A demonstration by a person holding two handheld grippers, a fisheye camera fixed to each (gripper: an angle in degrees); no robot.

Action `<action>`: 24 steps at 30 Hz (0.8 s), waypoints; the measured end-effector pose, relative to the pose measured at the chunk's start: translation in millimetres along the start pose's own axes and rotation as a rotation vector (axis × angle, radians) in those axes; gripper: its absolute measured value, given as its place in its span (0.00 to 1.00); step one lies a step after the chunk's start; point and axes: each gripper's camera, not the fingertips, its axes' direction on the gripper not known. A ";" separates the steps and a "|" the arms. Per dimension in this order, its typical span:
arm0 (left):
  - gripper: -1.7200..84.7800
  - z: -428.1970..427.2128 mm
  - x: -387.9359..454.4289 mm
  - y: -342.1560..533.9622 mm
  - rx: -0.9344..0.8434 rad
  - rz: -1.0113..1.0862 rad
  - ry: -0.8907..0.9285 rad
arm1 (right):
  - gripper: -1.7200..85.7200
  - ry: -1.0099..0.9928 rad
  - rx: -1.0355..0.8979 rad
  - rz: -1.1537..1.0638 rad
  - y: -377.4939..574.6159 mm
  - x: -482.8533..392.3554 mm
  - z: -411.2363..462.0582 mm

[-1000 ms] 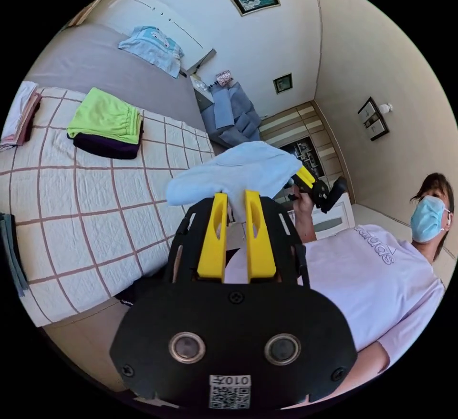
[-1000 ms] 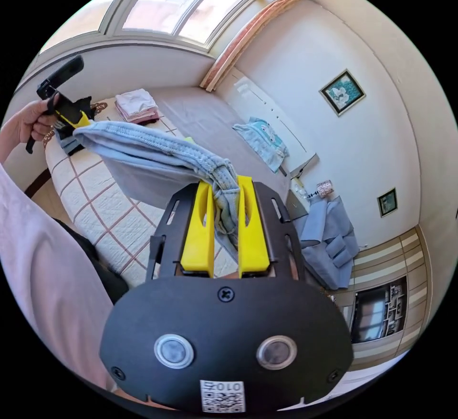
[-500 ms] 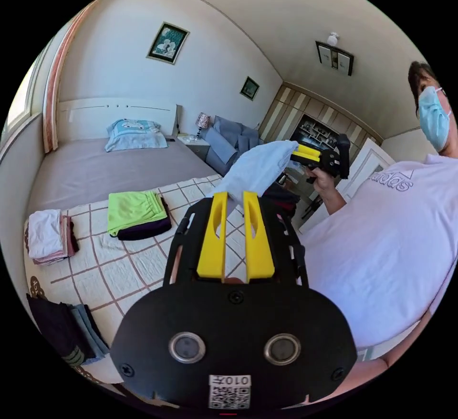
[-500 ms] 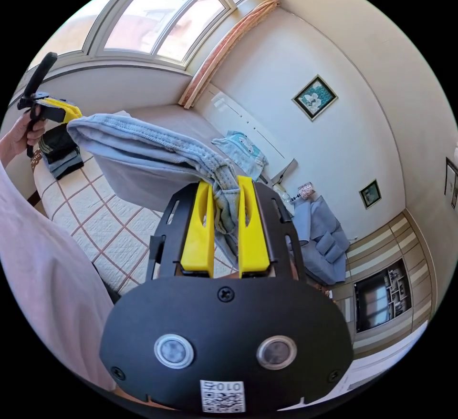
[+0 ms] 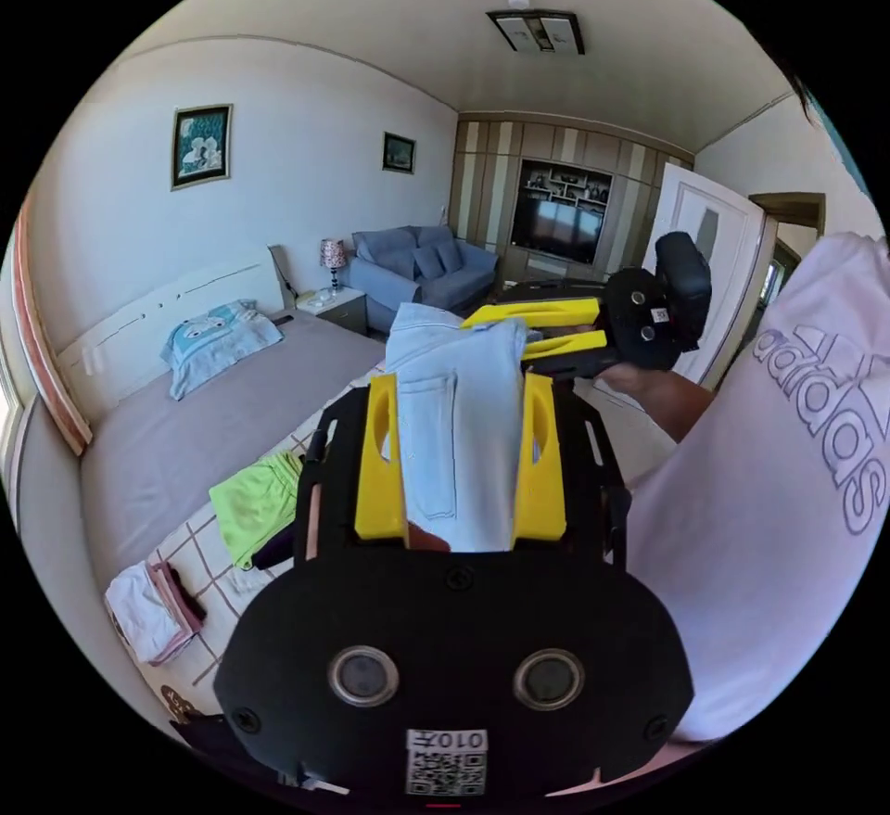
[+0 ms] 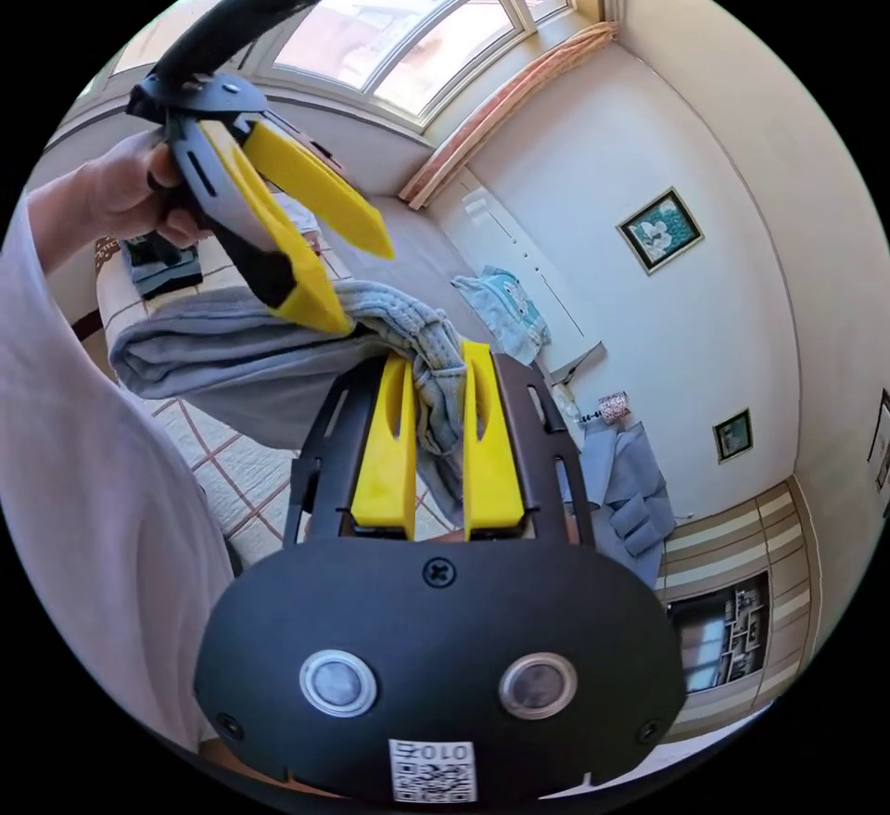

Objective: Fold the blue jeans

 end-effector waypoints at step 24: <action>0.12 101.6 -62.0 28.6 -0.182 -0.043 0.241 | 0.11 0.027 0.054 -0.159 6.5 16.9 3.7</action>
